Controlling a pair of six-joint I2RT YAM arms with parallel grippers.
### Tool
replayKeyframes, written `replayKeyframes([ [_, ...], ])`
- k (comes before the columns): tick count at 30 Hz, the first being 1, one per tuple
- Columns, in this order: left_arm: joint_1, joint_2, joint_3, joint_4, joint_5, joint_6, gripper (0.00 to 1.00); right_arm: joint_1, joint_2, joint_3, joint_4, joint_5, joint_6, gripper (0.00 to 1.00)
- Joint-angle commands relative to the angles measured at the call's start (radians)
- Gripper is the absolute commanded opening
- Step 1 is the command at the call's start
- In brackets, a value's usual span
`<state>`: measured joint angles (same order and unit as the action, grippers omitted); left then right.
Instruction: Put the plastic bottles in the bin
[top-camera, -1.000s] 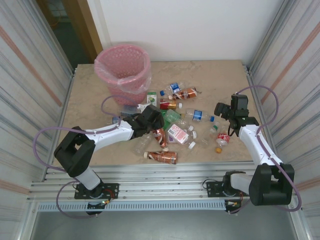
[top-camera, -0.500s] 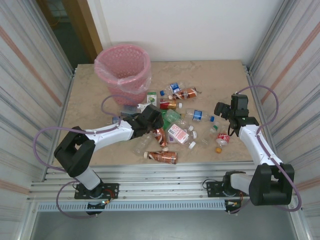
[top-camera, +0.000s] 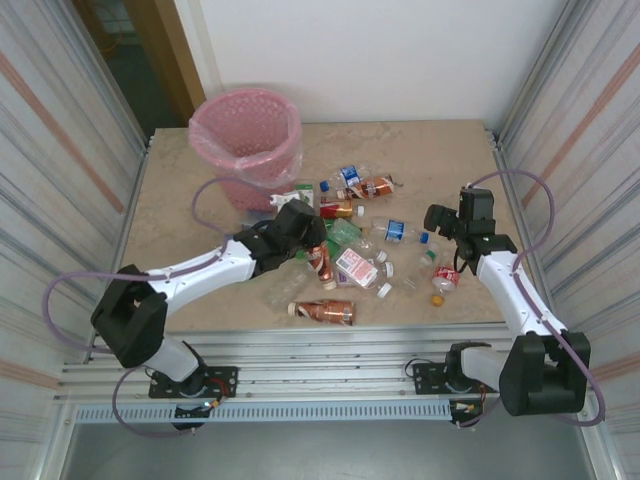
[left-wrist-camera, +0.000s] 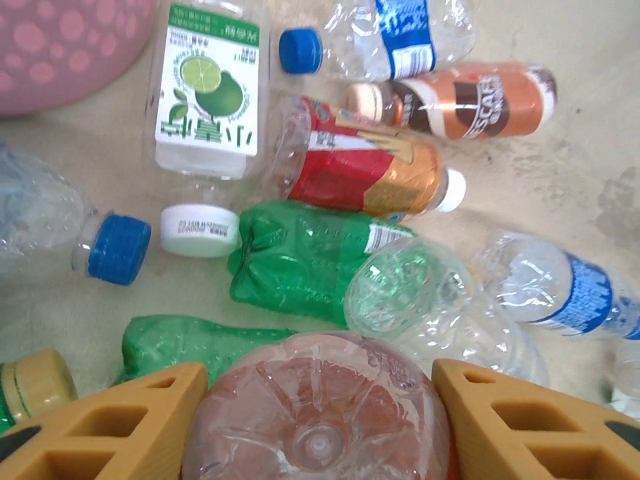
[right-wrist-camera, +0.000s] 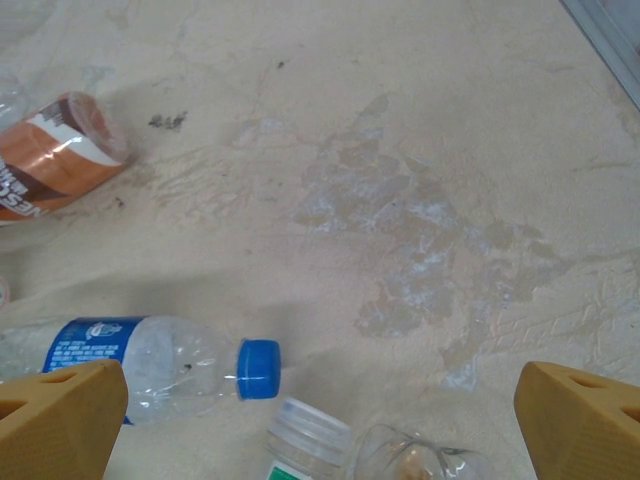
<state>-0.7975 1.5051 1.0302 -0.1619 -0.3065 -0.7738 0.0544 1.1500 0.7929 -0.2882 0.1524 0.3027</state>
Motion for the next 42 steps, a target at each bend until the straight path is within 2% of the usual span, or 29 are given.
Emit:
replayKeyframes([
  [1,0.007,-0.056,0.037,-0.016,-0.029,0.057,0.37,0.026,-0.034,0.048,-0.034,-0.014,-0.031,0.98],
  [7,0.007,-0.117,0.06,-0.023,-0.027,0.143,0.35,0.081,-0.067,0.101,-0.108,-0.011,-0.038,0.98],
  [13,0.013,-0.194,0.118,-0.035,-0.048,0.287,0.36,0.131,-0.105,0.155,-0.186,-0.003,-0.036,0.98],
  [23,0.095,-0.258,0.232,0.049,-0.059,0.505,0.34,0.185,-0.156,0.193,-0.258,-0.028,-0.018,0.98],
  [33,0.307,-0.14,0.445,0.153,0.018,0.673,0.33,0.266,-0.204,0.219,-0.324,-0.006,0.015,0.98],
  [42,0.508,0.09,0.655,0.149,0.192,0.648,0.32,0.371,-0.258,0.242,-0.446,0.035,0.046,0.98],
])
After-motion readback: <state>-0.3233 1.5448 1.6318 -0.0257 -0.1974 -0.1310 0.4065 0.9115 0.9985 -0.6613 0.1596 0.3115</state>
